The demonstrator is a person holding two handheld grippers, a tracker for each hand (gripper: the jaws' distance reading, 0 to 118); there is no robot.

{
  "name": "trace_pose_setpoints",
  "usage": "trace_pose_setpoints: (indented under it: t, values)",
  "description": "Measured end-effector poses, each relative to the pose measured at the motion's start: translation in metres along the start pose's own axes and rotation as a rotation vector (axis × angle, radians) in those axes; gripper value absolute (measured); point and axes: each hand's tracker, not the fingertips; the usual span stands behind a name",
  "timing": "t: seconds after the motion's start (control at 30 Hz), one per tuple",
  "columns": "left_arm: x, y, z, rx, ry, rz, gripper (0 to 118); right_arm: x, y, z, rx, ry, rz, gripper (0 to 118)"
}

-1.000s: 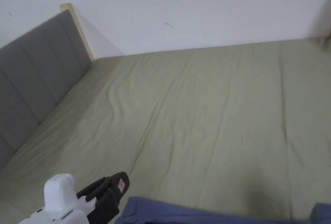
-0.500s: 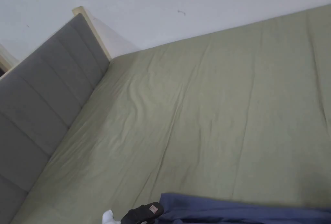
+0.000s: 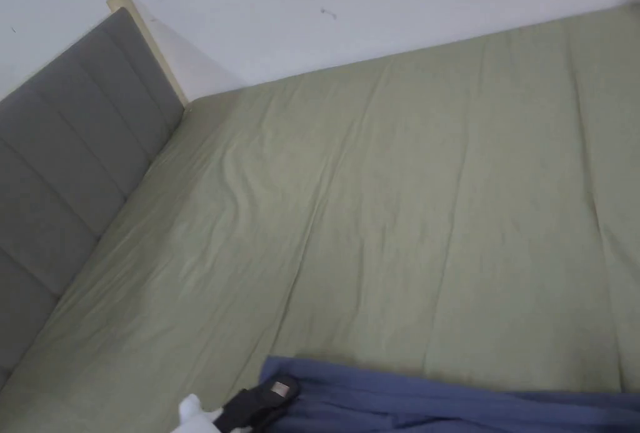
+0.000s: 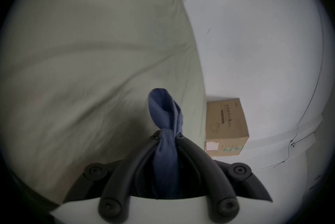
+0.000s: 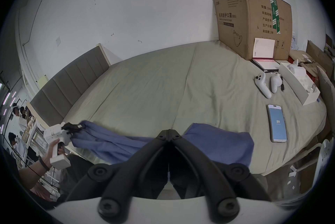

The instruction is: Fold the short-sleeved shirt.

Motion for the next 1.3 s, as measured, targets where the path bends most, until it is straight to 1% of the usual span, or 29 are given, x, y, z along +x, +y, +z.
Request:
trace_pose_setpoints:
  t: [0.03,0.1,0.17,0.2,0.23,0.3,0.33,0.4,0.43,0.53,0.6,0.63,0.7,0.77,0.83,0.87,0.9,0.93,1.0,1.07,1.1,1.13,1.17,1.2,1.23,1.3]
  values:
    - [0.011,0.006,0.006,-0.01,-0.022,-0.025,7,-0.001,0.001,0.001,0.0,0.001,-0.006,0]
    - [0.034,0.023,0.02,0.017,0.005,-0.133,7,0.002,0.0,0.0,-0.002,0.006,-0.016,0]
    - [0.063,0.037,0.033,0.065,0.036,-0.269,7,0.005,-0.002,-0.001,0.001,0.007,-0.025,0]
    - [0.081,0.038,0.038,0.063,0.111,-0.38,7,0.006,-0.003,-0.002,0.001,0.008,-0.028,0]
    - [0.099,0.031,0.041,0.098,0.149,-0.485,7,0.007,-0.003,-0.003,0.002,0.008,-0.031,0]
    - [0.134,0.005,0.031,0.048,0.146,-0.653,7,0.007,-0.005,-0.004,0.005,0.01,-0.037,0]
    - [0.147,-0.015,0.022,0.021,0.132,-0.708,7,0.008,-0.006,-0.005,0.005,0.011,-0.041,0]
    - [0.157,-0.058,-0.008,-0.115,0.059,-0.731,7,0.008,-0.006,-0.006,0.006,0.02,-0.05,0]
    - [0.16,-0.082,-0.025,-0.168,0.048,-0.741,7,0.005,-0.005,-0.005,0.008,0.022,-0.05,0]
    - [0.159,-0.153,-0.076,-0.337,-0.008,-0.826,7,0.004,-0.006,0.001,0.017,0.019,-0.044,0]
    - [0.158,-0.193,-0.102,-0.458,-0.003,-0.9,7,0.005,-0.007,0.005,0.019,0.01,-0.044,0]
    - [0.156,-0.21,-0.113,-0.503,-0.03,-0.919,7,0.008,-0.008,0.007,0.02,0.006,-0.049,0]
    - [0.157,-0.237,-0.132,-0.589,-0.025,-0.924,7,0.013,-0.011,0.008,0.018,-0.003,-0.064,0]
    - [0.155,-0.258,-0.146,-0.594,0.013,-0.99,7,0.019,-0.015,0.008,0.011,-0.016,-0.084,0]
    - [0.155,-0.261,-0.155,-0.591,0.023,-1.017,8,0.024,-0.019,0.007,0.004,-0.024,-0.11,0]
    - [0.157,-0.253,-0.156,-0.591,0.038,-0.982,20,0.026,-0.02,0.006,-0.001,-0.022,-0.124,0]
    - [0.157,-0.244,-0.152,-0.602,0.004,-0.896,46,0.028,-0.021,0.007,-0.002,-0.018,-0.134,0]
    - [0.159,-0.231,-0.143,-0.563,-0.035,-0.825,72,0.03,-0.022,0.007,-0.001,-0.015,-0.141,0]
    - [0.165,-0.208,-0.122,-0.517,-0.088,-0.761,71,0.032,-0.024,0.008,0.0,-0.015,-0.146,0]
    - [0.165,-0.186,-0.105,-0.452,-0.089,-0.737,70,0.035,-0.026,0.008,-0.004,-0.02,-0.15,0]
    - [0.163,-0.181,-0.103,-0.428,-0.082,-0.712,64,0.035,-0.026,0.008,-0.008,-0.022,-0.154,0]
    - [0.16,-0.179,-0.105,-0.433,-0.082,-0.693,36,0.036,-0.027,0.007,-0.012,-0.023,-0.158,0]
    - [0.155,-0.182,-0.113,-0.444,-0.078,-0.704,7,0.037,-0.028,0.007,-0.015,-0.025,-0.163,0]
    - [0.15,-0.188,-0.119,-0.45,-0.065,-0.708,1,0.037,-0.028,0.007,-0.018,-0.026,-0.167,0]
    - [0.147,-0.197,-0.125,-0.483,-0.053,-0.699,1,0.037,-0.029,0.007,-0.022,-0.024,-0.168,0]
    - [0.14,-0.22,-0.141,-0.633,-0.109,-0.665,1,0.035,-0.029,0.01,-0.022,-0.027,-0.161,0]
